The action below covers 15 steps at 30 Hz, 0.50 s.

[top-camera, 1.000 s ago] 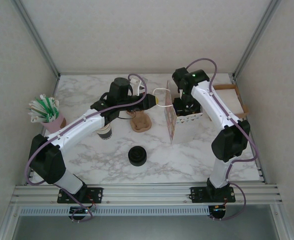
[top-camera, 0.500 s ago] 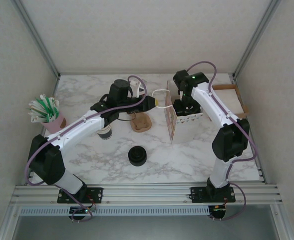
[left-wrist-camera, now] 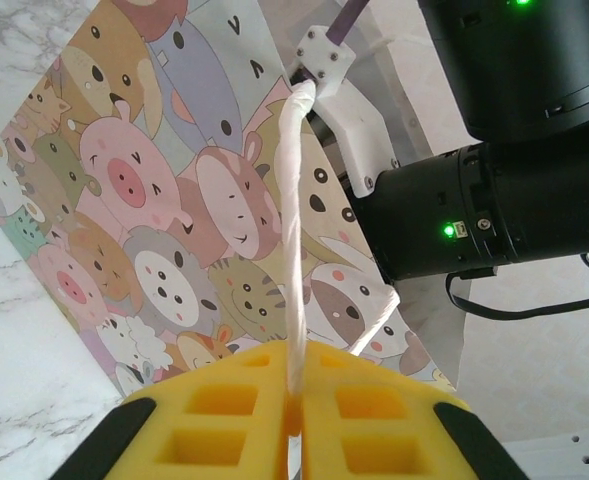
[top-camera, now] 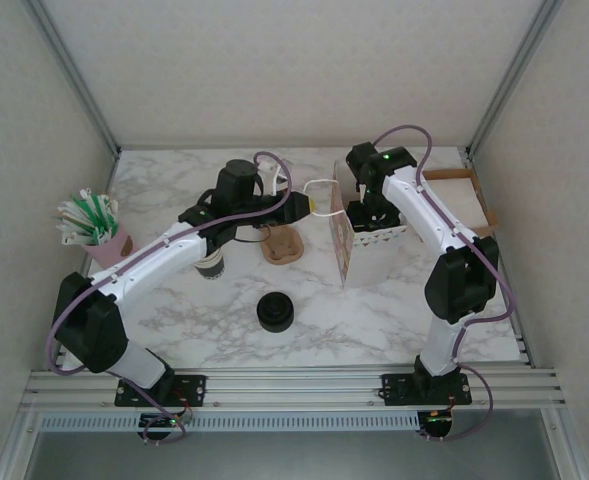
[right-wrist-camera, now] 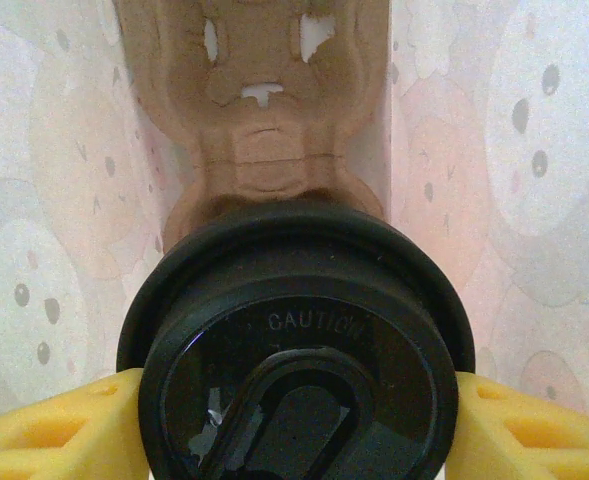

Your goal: Pack the takeout coffee

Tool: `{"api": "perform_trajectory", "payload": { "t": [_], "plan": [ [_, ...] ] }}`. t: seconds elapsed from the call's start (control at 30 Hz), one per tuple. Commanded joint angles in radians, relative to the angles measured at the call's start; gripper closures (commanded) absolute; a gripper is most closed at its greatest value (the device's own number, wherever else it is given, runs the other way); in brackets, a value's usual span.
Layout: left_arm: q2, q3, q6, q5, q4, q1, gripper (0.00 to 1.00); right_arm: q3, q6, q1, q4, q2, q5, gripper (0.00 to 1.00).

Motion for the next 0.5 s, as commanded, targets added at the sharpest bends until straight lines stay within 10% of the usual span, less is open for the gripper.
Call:
{"api": "perform_trajectory", "payload": {
  "t": [0.0, 0.47],
  "plan": [
    [-0.034, -0.012, -0.004, -0.004, 0.022, 0.006, 0.90, -0.009, -0.005, -0.005, -0.010, -0.037, -0.010, 0.34],
    [-0.048, -0.021, -0.009, -0.010, 0.024, 0.005, 0.90, -0.017, -0.004, -0.004, -0.008, -0.048, -0.011, 0.35]
  ]
}}
